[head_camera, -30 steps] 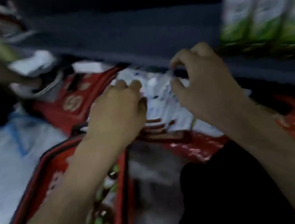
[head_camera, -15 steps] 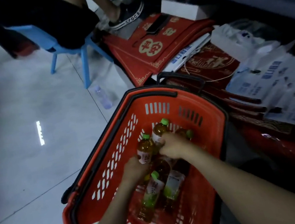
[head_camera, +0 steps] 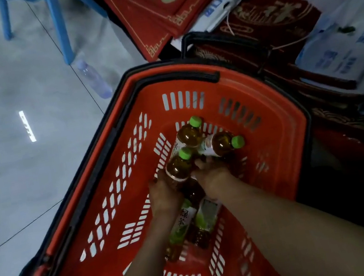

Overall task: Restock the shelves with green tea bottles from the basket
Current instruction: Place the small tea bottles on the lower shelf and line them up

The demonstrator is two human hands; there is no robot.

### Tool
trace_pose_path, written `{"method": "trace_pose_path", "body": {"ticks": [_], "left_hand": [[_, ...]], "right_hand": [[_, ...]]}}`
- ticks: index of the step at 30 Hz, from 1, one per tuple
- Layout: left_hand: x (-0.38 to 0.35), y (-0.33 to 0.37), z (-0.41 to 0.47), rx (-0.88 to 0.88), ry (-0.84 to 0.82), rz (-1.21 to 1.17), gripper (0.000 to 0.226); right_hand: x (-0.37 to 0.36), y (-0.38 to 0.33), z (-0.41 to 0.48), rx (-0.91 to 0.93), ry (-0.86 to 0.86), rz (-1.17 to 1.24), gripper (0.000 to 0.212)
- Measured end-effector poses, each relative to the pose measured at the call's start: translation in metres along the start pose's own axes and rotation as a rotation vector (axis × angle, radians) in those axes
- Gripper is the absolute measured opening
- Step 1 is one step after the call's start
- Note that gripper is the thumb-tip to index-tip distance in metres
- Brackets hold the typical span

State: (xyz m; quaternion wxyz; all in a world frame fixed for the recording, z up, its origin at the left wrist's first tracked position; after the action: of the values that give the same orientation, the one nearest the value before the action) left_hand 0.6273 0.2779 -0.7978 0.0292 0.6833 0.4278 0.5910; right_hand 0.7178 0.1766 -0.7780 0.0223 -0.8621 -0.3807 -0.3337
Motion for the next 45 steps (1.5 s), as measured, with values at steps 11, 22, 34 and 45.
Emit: {"method": "trace_pose_path", "body": {"ticks": [11, 22, 34, 45], "left_hand": [[0.005, -0.002, -0.019, -0.004, -0.038, -0.238, 0.061], [0.068, 0.055, -0.066, -0.084, 0.041, -0.787, 0.043], [0.178, 0.261, -0.126, -0.595, 0.106, -1.006, 0.033], [0.109, 0.509, -0.168, -1.096, -0.12, -1.065, 0.04]], "right_hand": [[-0.009, -0.014, -0.001, 0.149, 0.142, -0.25, 0.062], [0.035, 0.077, -0.083, 0.115, -0.172, 1.223, 0.047], [0.106, 0.204, -0.25, 0.61, 0.226, 1.985, 0.076], [0.031, 0.394, -0.444, 0.498, 0.802, 1.856, 0.063]]}}
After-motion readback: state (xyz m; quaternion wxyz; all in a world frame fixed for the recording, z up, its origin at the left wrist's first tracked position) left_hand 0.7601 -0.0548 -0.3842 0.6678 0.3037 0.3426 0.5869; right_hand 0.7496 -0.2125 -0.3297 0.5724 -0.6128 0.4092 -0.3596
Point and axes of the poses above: each hand's wrist, its own z-axis towards the middle knuckle, its own x-axis out of the back of the hand, y = z × x, the point moved 4 cm from there along z, towards the middle knuckle, and after that the axes turned 14 degrees about -x, right-handed, at the moved point
